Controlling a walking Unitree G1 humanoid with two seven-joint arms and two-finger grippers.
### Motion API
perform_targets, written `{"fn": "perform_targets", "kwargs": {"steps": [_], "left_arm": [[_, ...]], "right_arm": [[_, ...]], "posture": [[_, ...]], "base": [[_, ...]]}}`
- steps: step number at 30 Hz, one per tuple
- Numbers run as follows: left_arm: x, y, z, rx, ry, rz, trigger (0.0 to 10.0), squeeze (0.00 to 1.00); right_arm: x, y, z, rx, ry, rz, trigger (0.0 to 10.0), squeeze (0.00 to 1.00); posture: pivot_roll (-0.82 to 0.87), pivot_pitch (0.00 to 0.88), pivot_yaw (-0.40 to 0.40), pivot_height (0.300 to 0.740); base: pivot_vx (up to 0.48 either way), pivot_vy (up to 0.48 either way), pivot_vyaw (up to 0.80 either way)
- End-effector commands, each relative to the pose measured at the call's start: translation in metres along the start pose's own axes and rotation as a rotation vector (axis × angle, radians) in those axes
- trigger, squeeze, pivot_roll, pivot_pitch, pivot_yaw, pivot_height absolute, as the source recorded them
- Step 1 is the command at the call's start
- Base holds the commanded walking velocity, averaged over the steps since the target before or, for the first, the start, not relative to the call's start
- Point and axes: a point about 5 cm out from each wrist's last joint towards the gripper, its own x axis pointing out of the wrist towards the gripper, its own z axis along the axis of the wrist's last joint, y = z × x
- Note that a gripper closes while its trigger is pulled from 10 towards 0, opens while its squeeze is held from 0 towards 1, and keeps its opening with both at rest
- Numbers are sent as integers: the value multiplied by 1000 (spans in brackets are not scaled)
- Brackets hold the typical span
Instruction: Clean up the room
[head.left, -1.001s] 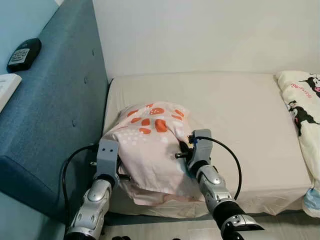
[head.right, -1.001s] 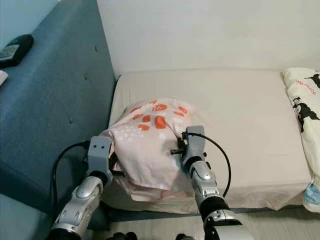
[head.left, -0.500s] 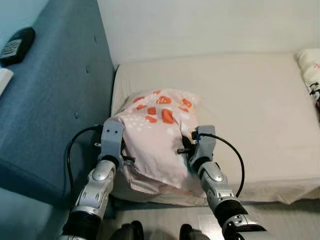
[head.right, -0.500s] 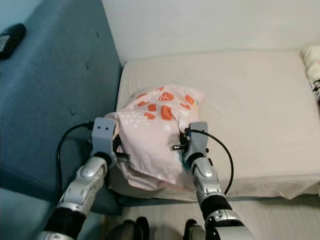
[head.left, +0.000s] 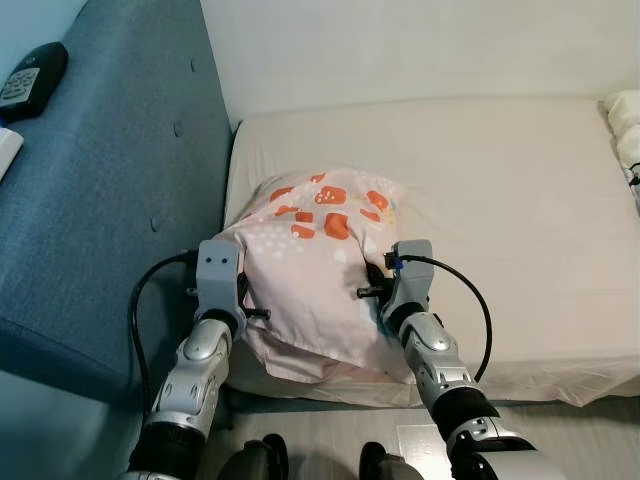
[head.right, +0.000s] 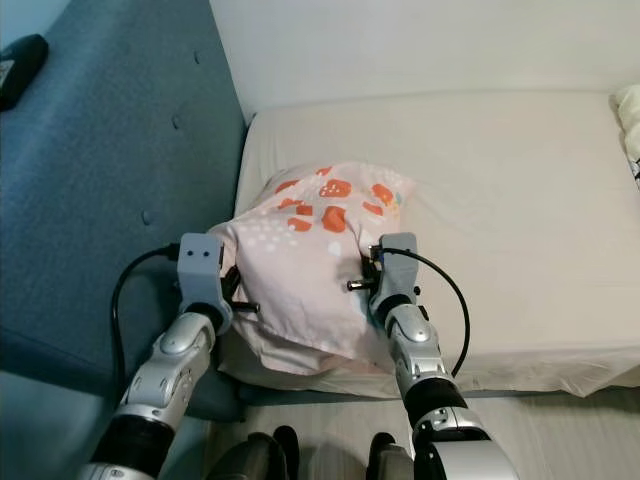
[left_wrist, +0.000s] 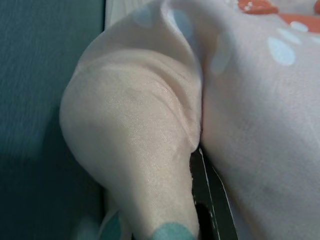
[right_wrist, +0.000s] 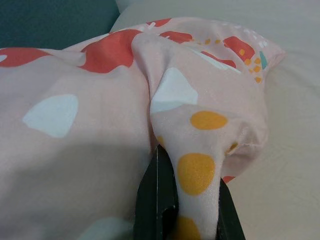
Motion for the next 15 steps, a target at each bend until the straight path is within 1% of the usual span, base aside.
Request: {"fn": "perform_targets", "kwargs": {"steps": [1,5,8,13,15], "left_arm": [[-4,0,-4,-7,12,-5,10000,0],[-6,1,-5,-6,15,-3,10000,0],[-6,2,-3,-3,13,0,10000,0],[-6,0,-2,0,12,-9,10000,0],[-6,-1,-2,0,14,-12,10000,0]], "right_arm": [[1,6,-1,13,2,17,10000,0],[0,7,-2,18,6,20,10000,0],[0,7,-2,26,8,21,10000,0],[0,6,-1,27,7,15,10000,0],[0,5,-1,27,6,14,10000,0]], "posture": [[71,313,17,740],[73,313,16,740],[75,312,18,720],[77,310,23,695],[78,309,24,690]], "base": [[0,0,0],[0,0,0],[0,0,0],[0,0,0],[0,0,0]]}}
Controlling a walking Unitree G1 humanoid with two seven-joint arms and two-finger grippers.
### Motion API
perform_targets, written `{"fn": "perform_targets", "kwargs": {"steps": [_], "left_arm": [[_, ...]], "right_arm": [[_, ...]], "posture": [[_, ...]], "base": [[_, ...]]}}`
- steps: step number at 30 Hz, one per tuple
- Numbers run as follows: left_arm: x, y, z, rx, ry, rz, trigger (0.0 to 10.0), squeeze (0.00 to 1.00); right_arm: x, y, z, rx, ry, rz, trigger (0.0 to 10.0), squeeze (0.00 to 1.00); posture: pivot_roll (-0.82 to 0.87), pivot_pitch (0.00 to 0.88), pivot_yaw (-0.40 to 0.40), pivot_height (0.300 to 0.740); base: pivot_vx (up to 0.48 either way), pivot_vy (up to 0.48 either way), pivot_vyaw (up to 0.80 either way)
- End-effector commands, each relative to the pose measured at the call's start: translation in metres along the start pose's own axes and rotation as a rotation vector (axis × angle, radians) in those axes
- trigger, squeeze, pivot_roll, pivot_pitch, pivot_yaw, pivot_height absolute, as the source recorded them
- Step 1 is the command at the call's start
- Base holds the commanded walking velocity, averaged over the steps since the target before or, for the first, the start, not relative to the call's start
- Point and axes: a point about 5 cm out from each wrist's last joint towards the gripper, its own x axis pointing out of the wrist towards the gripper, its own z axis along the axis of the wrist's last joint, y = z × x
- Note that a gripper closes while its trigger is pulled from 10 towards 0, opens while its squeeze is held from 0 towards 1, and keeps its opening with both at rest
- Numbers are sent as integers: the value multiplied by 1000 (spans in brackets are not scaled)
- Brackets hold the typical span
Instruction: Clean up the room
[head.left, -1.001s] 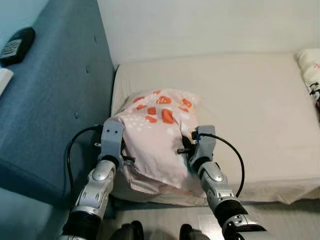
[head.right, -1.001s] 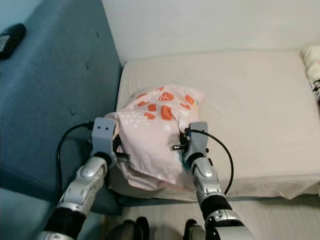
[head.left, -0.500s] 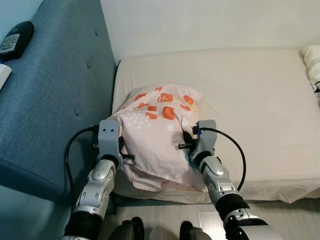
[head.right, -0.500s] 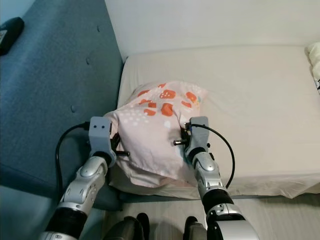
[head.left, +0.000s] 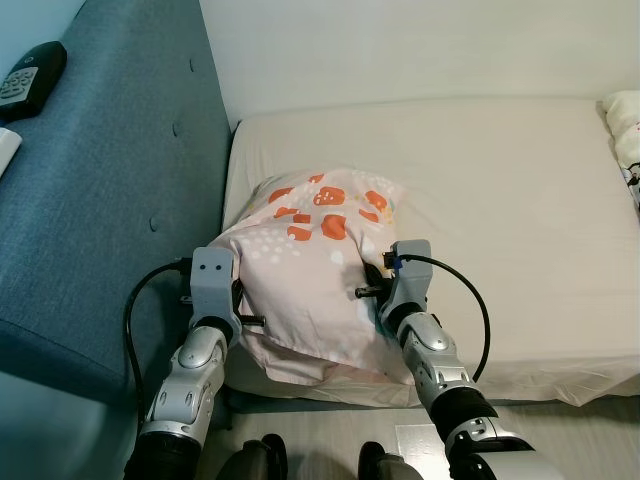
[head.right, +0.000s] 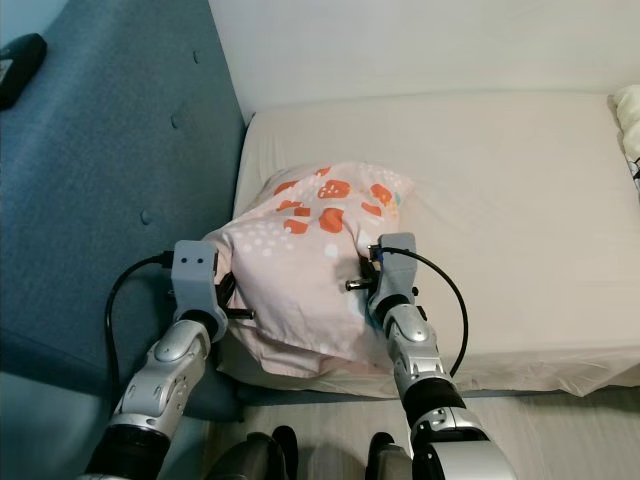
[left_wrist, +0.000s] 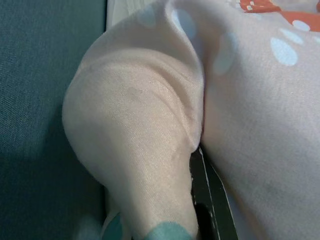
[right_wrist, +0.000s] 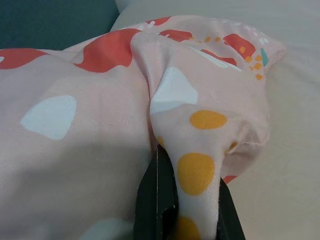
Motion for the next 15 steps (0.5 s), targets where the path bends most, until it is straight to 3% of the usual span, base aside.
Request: {"fn": "perform_targets", "kwargs": {"steps": [1,9,15], "left_arm": [[-4,-2,-4,1,16,-15,10000,0],[-5,-1,-3,3,19,-17,10000,0],[-6,-1,-3,7,23,-25,10000,0]], "right_arm": [[0,5,-1,6,2,14,10000,0],[-1,5,-2,9,0,11,10000,0],[-1,5,-2,10,-4,6,10000,0]], "posture": [[79,308,26,685],[85,304,32,650],[87,295,37,650]], "base": [[0,0,0],[0,0,0],[0,0,0]]}}
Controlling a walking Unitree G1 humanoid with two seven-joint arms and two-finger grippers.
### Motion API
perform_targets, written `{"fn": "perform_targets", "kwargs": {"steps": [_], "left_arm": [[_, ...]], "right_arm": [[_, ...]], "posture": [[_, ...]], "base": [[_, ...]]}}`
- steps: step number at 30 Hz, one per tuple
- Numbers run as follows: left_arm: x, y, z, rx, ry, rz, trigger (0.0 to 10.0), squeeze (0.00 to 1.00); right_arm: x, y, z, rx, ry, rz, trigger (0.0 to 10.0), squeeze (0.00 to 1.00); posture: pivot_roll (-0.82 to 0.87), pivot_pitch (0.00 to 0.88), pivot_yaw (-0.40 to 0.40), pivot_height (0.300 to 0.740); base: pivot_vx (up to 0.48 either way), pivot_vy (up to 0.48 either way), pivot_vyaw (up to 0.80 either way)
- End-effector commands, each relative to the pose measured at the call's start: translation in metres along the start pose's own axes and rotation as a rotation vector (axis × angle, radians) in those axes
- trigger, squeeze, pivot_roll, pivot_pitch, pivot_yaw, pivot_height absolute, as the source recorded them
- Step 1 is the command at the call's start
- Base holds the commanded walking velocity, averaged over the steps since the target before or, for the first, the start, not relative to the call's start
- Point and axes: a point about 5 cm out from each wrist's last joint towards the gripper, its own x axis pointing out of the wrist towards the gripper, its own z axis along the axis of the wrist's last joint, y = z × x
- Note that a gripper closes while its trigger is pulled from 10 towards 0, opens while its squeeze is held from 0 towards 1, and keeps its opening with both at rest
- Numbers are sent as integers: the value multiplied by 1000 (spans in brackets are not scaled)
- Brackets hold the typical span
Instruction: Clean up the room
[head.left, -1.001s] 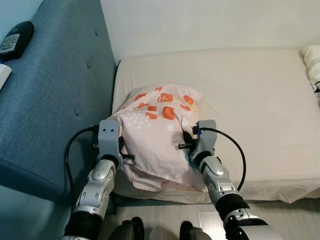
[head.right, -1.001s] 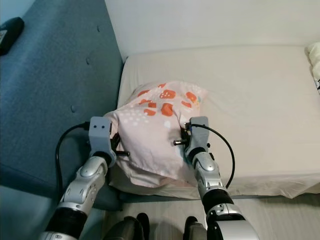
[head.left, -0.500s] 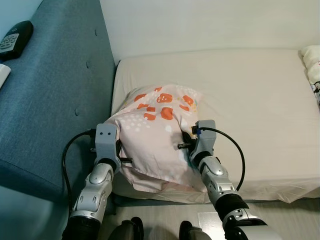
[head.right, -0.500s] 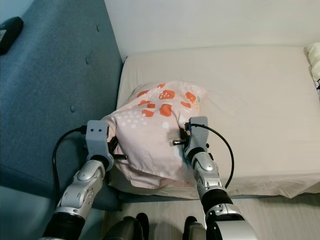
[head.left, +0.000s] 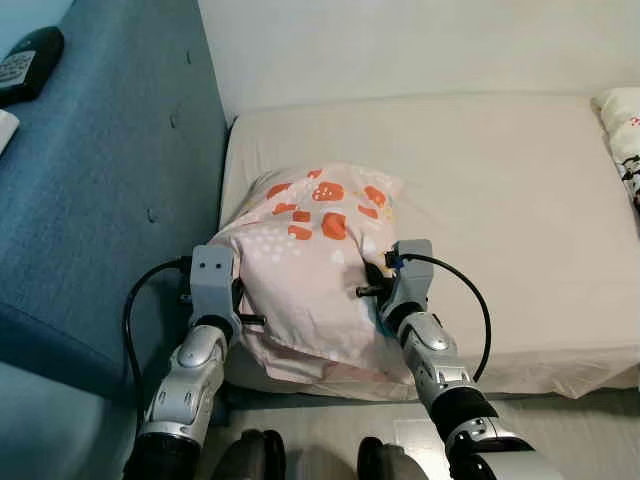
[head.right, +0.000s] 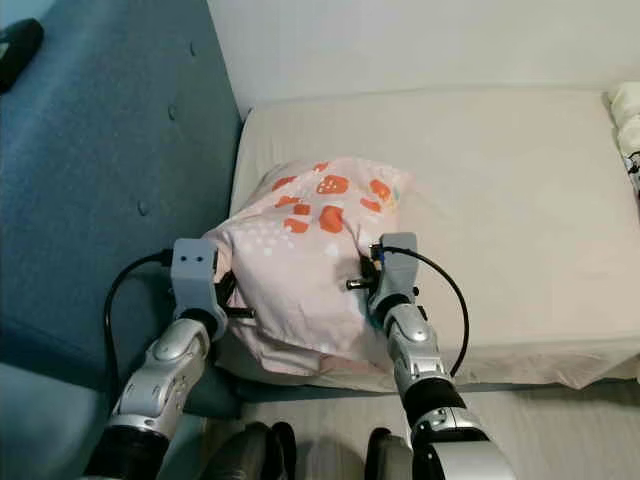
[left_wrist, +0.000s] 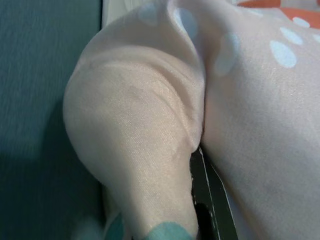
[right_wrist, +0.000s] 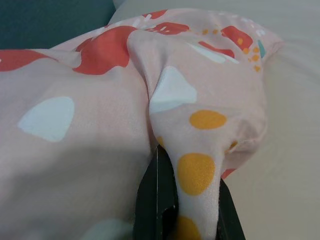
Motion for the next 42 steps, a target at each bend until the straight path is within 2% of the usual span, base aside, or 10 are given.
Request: {"fn": "perform_targets", "kwargs": {"steps": [1,21,28,42], "left_arm": [[-3,-3,-3,4,13,-21,10000,0],[-3,-4,-1,19,19,-47,10000,0],[-3,-3,-1,26,21,-47,10000,0],[-3,-2,1,35,21,-51,10000,0]], "right_arm": [[-1,5,-2,7,-1,12,10000,0],[-4,5,-7,26,6,3,10000,0],[-4,5,-7,31,6,-3,10000,0],[-4,5,-7,35,3,-8,10000,0]], "posture": [[87,295,37,650],[102,292,55,650],[109,296,59,615],[115,299,63,615]], "base": [[0,0,0],[0,0,0],[0,0,0],[0,0,0]]}}
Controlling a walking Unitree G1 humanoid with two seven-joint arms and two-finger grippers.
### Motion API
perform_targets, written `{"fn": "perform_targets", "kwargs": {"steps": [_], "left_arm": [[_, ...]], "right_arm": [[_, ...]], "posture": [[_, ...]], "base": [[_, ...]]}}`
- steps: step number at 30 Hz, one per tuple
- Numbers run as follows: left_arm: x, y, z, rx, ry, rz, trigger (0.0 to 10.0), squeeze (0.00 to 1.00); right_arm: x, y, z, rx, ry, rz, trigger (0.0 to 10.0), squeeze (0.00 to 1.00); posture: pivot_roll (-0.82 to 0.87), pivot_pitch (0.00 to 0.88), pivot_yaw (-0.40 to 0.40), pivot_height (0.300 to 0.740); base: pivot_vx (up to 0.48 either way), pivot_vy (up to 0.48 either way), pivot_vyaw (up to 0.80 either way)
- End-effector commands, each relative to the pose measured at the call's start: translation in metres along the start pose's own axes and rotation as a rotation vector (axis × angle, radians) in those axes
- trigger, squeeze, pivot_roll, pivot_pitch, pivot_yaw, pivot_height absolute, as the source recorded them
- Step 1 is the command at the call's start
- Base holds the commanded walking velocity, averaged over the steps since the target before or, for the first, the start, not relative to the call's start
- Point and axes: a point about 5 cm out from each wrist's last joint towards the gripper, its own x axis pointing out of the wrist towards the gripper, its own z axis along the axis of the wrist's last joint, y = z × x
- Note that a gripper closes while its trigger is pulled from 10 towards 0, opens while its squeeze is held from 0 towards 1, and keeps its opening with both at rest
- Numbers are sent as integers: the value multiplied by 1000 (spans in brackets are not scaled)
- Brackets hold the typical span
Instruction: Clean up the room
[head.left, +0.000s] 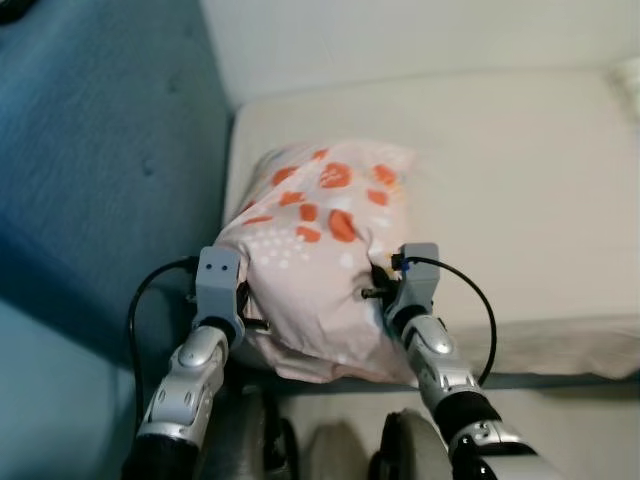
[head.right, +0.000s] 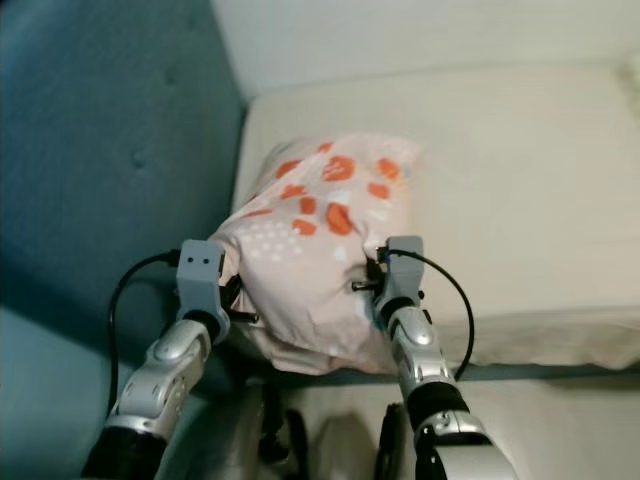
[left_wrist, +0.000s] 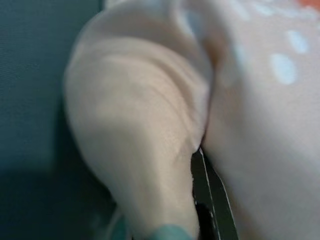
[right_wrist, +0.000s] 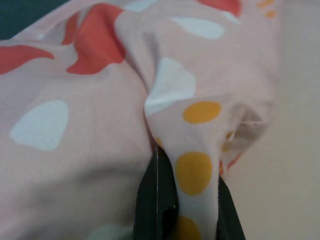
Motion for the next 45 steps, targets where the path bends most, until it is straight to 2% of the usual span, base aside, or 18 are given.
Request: {"fn": "perform_targets", "kwargs": {"steps": [1,16,37,45], "left_arm": [[0,-5,2,13,-4,-24,10000,0],[-1,-4,2,23,1,-28,10000,0],[-4,2,-1,20,8,-1,10000,0],[-8,-6,-5,12,21,-16,10000,0]], "right_arm": [[-1,3,0,11,-5,6,10000,0],[-1,1,-1,18,-4,-6,10000,0],[9,-5,16,19,-36,-16,10000,0],[14,-12,26,11,-46,-33,10000,0]], "posture": [[117,298,64,615],[125,302,68,615],[122,302,50,605],[120,304,47,595]], "base": [[0,0,0],[0,0,0],[0,0,0],[0,0,0]]}}
